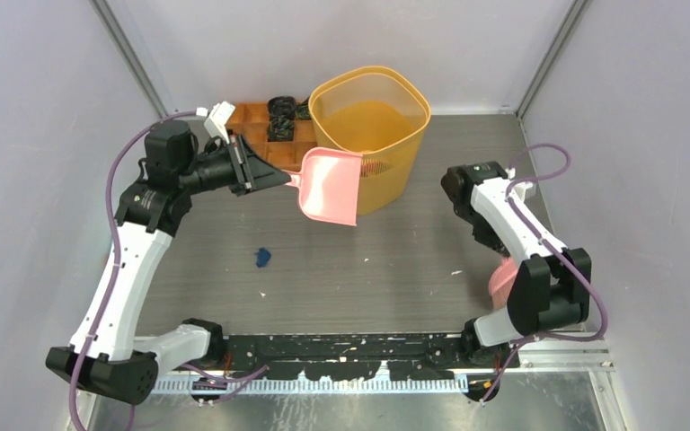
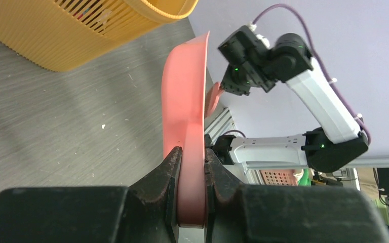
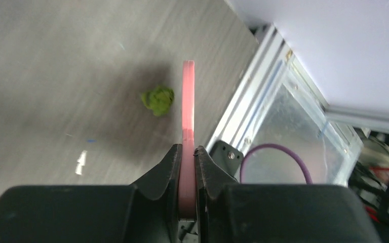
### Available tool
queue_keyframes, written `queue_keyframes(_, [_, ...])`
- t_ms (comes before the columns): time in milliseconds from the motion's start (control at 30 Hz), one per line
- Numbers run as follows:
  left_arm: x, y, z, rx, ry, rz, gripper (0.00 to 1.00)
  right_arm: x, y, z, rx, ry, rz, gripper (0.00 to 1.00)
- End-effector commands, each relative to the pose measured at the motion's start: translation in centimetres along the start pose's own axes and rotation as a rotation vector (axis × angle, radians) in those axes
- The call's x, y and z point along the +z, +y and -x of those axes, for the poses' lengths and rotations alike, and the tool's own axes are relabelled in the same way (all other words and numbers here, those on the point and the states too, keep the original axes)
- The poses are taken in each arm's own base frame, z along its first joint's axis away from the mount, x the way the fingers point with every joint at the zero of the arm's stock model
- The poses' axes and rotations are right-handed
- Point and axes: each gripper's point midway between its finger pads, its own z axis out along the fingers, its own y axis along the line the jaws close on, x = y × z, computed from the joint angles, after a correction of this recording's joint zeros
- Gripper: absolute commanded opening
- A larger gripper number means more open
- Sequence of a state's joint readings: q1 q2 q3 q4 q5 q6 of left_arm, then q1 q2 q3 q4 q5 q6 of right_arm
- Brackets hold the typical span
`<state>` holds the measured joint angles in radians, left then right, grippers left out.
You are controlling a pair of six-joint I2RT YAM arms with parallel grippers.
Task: Sweep away the paper scraps from the table
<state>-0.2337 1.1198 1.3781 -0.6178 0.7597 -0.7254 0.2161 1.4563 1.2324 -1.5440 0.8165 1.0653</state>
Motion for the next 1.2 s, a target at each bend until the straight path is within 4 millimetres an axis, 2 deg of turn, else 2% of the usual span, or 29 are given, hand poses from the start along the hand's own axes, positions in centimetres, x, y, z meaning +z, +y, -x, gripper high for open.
queue_keyframes(0, [-1.1, -1.5, -0.1, 0.044, -0.016, -0.06, 0.01, 2.4, 0.6, -4.2, 0.021, 0.128, -0.036, 0.01])
queue_keyframes(100, [-1.2, -1.6, -0.1, 0.041, -0.013, -0.062, 0.0, 3.6, 2.7, -6.3, 0.028, 0.191, 0.023, 0.01])
queue_keyframes(167, [-1.5, -1.7, -0.1, 0.043, -0.019, -0.061, 0.01, 3.6, 5.2, -7.5, 0.004, 0.224, 0.118, 0.01])
queue_keyframes(233, [-1.9, -1.9, -0.1, 0.049, -0.03, -0.056, 0.01, 3.1, 6.7, -7.6, -0.017, 0.196, 0.167, 0.0])
queue_keyframes(267, [-2.1, -2.0, -0.1, 0.05, -0.034, -0.05, 0.01, 2.5, 8.0, -7.5, -0.049, 0.162, 0.216, 0.0])
queue_keyframes(433, [-3.4, -2.3, -0.7, 0.063, -0.054, -0.021, 0.0, -1.2, 11.3, -7.1, -0.23, -0.045, 0.262, 0.01])
queue_keyframes(700, [-4.9, -1.4, -2.0, 0.059, -0.09, 0.061, 0.01, -6.7, 16.1, -10.8, -0.434, -0.229, 0.415, 0.0])
queue_keyframes(867, [-5.5, -0.7, -2.0, 0.046, -0.136, 0.111, 0.01, -10.8, 17.6, -12.8, -0.531, -0.316, 0.516, 0.01])
queue_keyframes(1000, [-5.9, -0.2, -2.0, 0.044, -0.15, 0.15, 0.01, -13.5, 16.0, -11.7, -0.536, -0.391, 0.556, 0.01])
queue_keyframes(1167, [-5.6, 0.7, -2.0, 0.031, -0.149, 0.174, 0.01, -17.3, 15.7, -12.3, -0.535, -0.314, 0.784, 0.01])
